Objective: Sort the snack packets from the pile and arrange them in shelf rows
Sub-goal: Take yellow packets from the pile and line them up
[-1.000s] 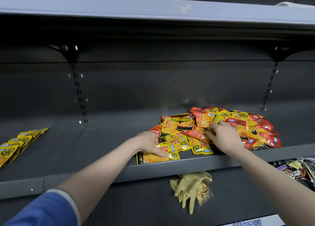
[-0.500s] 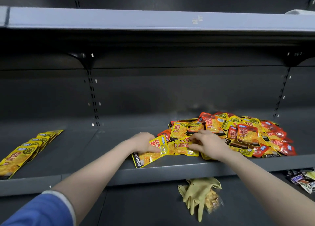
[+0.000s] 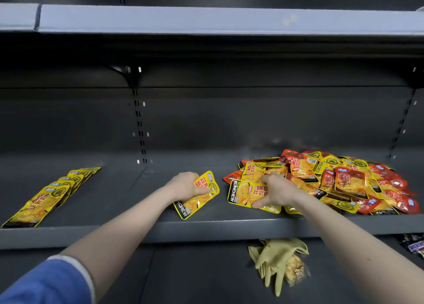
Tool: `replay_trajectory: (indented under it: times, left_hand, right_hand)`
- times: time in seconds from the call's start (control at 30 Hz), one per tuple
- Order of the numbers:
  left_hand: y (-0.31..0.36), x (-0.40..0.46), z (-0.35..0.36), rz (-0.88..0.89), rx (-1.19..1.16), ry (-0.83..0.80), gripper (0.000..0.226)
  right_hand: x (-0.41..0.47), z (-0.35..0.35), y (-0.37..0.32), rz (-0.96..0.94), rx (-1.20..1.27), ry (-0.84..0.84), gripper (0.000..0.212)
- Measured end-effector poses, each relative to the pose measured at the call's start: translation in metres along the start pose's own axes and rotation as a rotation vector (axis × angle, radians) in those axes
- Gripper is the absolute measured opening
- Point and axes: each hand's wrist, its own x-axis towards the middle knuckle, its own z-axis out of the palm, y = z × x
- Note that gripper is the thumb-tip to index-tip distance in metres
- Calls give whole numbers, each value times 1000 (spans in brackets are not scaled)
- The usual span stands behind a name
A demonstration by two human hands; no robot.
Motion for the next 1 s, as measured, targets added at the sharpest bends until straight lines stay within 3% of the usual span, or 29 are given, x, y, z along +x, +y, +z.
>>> replay_trajectory:
  times: [0.23,0.4,0.5,0.73,1.0]
  left_hand:
    - [-15,-13,8,-91,-147,162,36]
    - [-28,-23,2,-137,-232,221,31]
    - [-40,-25,-12,-164,-269,284,31]
    - [-94,-30,-58,-201,-335,403,31]
    - [-214,-30,-113,-203,-348,449,31]
  right_hand:
    - [-4,2,5,-73,317,33,61]
    - [0,4,-2,-43,410,132,60]
    - [1,4,-20,-48,501,161,42]
    - [27,6,-90,-87,618,163,30]
    - [91,36,-214,-109,619,111,30]
